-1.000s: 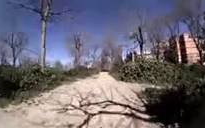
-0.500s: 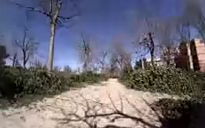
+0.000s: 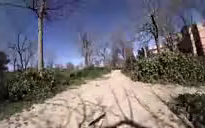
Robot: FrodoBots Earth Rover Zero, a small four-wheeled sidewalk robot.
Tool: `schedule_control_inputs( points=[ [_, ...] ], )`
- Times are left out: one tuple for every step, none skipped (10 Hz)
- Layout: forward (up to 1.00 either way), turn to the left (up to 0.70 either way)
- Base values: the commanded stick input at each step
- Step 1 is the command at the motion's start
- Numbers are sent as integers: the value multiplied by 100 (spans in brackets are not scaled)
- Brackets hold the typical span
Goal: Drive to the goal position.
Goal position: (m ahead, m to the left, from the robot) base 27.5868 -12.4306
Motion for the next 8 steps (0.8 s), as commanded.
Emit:
schedule_control_inputs(
  points=[
    [98, 0],
    [98, 0],
    [98, 0],
    [98, 0],
    [98, 0],
    [98, 0],
    [99, -22],
    [100, -39]
  ],
)
